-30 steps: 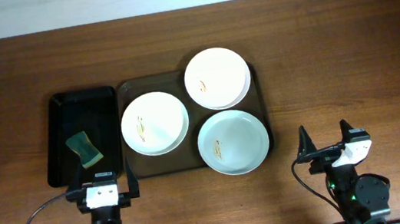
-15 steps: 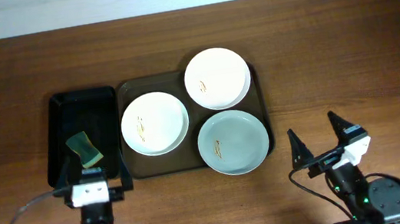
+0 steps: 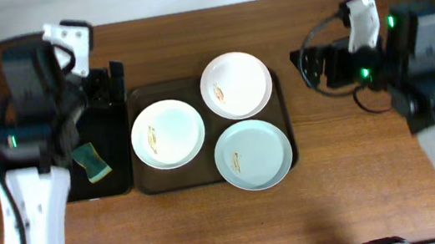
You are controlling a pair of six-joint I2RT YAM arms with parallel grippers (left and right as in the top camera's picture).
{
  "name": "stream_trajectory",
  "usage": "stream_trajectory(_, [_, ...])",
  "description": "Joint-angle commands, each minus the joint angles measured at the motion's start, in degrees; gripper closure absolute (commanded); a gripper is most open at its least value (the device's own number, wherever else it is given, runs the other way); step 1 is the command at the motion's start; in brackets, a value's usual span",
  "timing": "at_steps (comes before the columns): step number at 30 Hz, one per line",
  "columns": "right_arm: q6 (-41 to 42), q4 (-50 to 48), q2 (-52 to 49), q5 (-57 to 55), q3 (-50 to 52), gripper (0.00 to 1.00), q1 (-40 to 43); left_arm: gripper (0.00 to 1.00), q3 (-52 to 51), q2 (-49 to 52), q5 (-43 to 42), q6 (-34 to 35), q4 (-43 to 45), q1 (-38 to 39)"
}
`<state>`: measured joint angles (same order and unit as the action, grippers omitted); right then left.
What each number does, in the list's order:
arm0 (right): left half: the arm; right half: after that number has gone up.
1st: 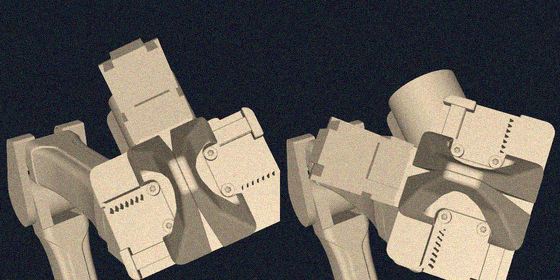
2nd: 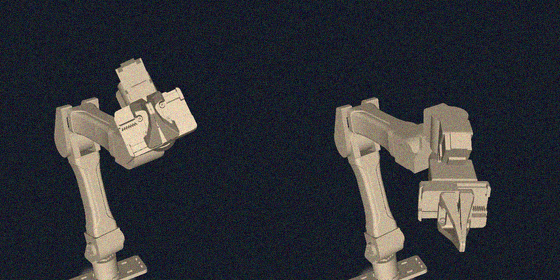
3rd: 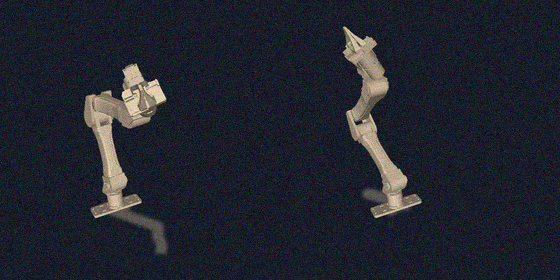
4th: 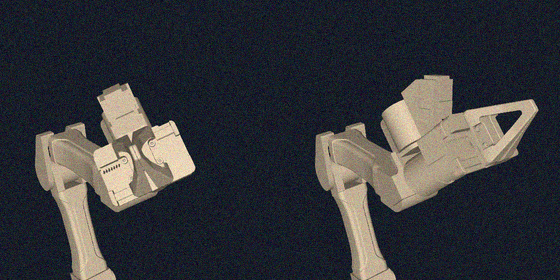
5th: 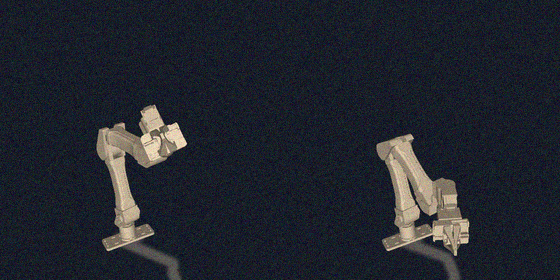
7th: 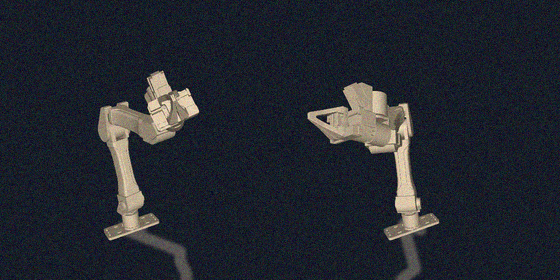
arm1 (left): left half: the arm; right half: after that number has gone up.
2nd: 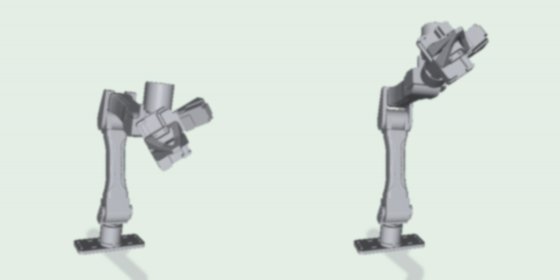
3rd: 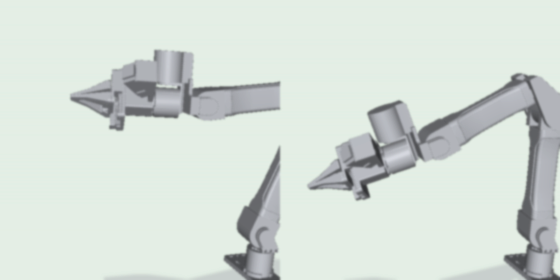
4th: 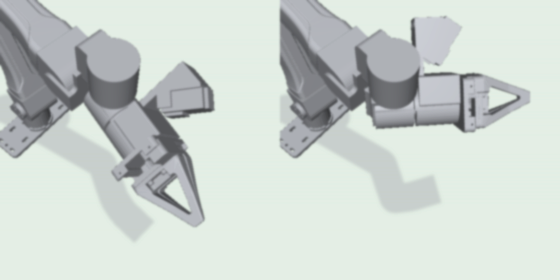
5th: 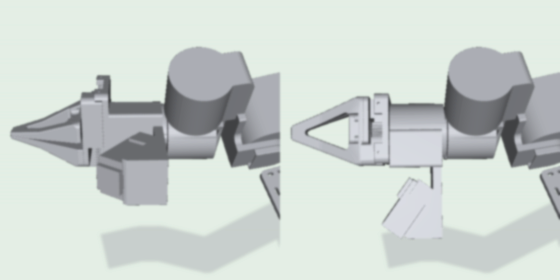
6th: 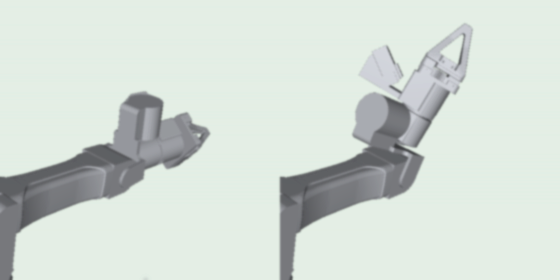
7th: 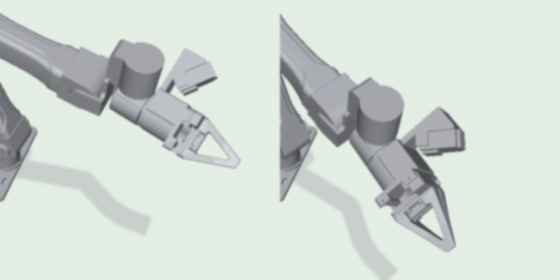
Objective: Clean dirty plates on tray and stack at the side
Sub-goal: 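Reach the right gripper to the top white plate's rim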
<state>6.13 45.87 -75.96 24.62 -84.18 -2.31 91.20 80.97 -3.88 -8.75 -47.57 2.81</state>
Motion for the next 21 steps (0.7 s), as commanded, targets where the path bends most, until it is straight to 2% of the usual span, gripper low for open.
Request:
stream_trajectory(1, [0.0,0.7,-6.3,1.5,-5.4,0.02,-0.3,0.01,6.0,9.0,-13.5,0.5,-8.7,-0.2])
stream_trajectory(5, [1.6,1.1,-11.5,8.0,-5.2,0.0,-0.7,0.01,6.0,14.0,-19.0,2.0,-14.6,-0.2])
stream_trajectory(8, [4.1,0.2,-14.5,4.7,-5.2,0.02,-6.6,0.01,6.0,14.6,-18.6,2.1,-16.0,-0.4])
stream_trajectory(10, [9.2,-0.3,-17.1,-5.6,-5.2,0.04,-15.1,0.01,6.0,14.6,-11.5,13.9,-16.2,-3.1])
stream_trajectory(11, [11.7,-0.2,-19.0,-10.1,-5.2,0.07,-19.7,0.01,6.0,14.6,-9.7,20.0,-16.6,-6.1])
stream_trajectory(13, [16.2,-0.5,-23.1,-15.5,-5.2,0.11,-25.6,0.05,6.0,14.6,-9.7,23.3,-16.6,-10.9])
stream_trajectory(15, [18.7,-2.3,-29.8,-16.4,-5.2,0.29,-30.8,0.09,6.0,14.6,-6.6,23.3,-17.0,-16.1])
stream_trajectory(18, [21.4,-4.0,-37.4,-17.6,-5.2,0.35,-33.4,0.09,5.9,14.6,-1.2,23.3,-18.6,-17.9])
stream_trajectory(21, [21.2,-5.8,-41.7,-17.8,-5.2,0.37,-34.1,0.09,5.4,15.0,-0.3,23.3,-17.6,-17.9])
